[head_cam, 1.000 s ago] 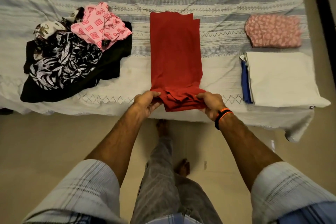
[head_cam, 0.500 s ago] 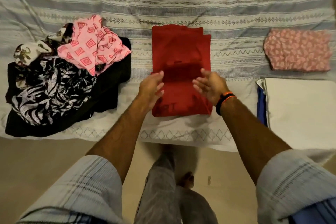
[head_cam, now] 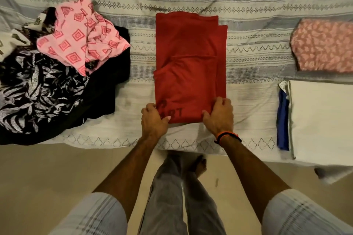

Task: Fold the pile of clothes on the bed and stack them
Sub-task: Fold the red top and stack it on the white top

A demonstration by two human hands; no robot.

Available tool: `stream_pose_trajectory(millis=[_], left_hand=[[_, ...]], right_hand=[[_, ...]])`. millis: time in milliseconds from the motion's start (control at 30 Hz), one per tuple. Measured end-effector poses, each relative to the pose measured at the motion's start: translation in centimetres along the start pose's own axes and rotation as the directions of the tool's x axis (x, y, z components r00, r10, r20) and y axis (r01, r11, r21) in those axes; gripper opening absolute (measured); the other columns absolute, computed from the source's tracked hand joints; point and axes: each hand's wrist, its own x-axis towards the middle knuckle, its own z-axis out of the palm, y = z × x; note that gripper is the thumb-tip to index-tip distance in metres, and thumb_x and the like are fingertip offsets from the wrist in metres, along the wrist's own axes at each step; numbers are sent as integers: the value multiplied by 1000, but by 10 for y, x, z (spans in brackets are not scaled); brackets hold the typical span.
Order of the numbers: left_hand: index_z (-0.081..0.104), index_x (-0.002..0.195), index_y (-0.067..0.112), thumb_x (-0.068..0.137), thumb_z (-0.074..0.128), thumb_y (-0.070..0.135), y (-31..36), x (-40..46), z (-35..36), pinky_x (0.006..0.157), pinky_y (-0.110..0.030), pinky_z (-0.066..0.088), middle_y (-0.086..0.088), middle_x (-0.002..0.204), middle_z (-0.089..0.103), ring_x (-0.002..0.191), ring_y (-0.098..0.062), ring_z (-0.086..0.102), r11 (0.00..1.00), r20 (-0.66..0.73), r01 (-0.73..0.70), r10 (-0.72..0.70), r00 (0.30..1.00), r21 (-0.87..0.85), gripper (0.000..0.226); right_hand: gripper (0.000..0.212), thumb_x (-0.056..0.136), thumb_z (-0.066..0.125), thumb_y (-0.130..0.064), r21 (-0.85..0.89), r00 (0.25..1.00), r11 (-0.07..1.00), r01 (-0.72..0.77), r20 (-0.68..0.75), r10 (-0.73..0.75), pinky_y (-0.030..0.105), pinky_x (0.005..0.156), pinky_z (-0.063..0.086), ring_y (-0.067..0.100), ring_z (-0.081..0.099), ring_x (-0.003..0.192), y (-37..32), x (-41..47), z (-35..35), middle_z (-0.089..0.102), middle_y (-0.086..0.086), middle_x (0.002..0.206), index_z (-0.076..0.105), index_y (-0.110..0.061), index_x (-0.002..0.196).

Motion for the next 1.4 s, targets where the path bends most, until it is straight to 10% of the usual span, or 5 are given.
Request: stream_pose_trajectory(millis=[367, 700, 833, 1400], left_hand=[[66, 117, 5, 78, 80, 37, -11, 29, 5, 92, -37, 54, -11, 114, 69, 102, -29, 65, 945, 163, 264, -234, 958, -194, 52], [65, 117, 1, 85, 76, 24, -14, 18, 7, 76, -38, 61, -14, 115, 69, 100, -30, 67, 813, 262, 373, -280, 924, -447, 40], [62, 117, -5, 88, 72, 12, -8, 5, 1, 58, -26, 60, -15, 113, 67, 96, -31, 70, 663, 280, 405, -292, 915, -629, 35], [43, 127, 12, 89, 68, 3, 14, -117, -44, 58, -28, 61, -16, 102, 62, 66, -20, 69, 622, 147, 223, -171, 974, -750, 47]], right_hand=[[57, 87, 74, -28, 282, 922, 878, -387, 143, 360, 39, 103, 43, 36, 52, 124, 22, 23, 8, 56, 20, 133, 51, -1, 131], [23, 80, 77, -24, 591, 856, 629, -505, 246, 456, 40, 90, 55, 27, 65, 84, 44, 24, 13, 70, 11, 91, 59, -21, 67], [19, 80, 78, -18, 708, 860, 518, -480, 263, 437, 42, 85, 58, 28, 66, 88, 48, 16, 8, 69, 10, 100, 60, -20, 76], [40, 81, 71, -2, 892, 943, 348, -288, 201, 265, 31, 62, 56, 28, 68, 92, 71, -86, -66, 60, 17, 118, 52, -13, 115]])
